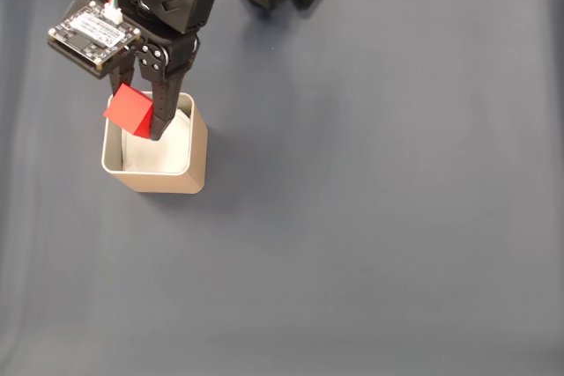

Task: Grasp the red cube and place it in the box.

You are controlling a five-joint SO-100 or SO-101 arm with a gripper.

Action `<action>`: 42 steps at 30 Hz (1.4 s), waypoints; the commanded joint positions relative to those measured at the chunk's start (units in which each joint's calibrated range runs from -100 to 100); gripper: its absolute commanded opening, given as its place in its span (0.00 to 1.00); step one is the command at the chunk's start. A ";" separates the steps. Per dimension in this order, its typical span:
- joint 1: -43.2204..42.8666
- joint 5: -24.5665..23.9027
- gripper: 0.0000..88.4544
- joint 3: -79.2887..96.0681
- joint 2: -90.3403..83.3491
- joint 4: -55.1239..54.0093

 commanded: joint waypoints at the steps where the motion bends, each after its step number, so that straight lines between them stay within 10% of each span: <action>1: -0.22 0.29 0.01 -0.69 -1.16 -1.41; 19: -0.22 -1.51 0.38 -0.69 -0.38 -4.94; 42: 0.06 -2.05 0.41 -0.69 -0.21 -6.41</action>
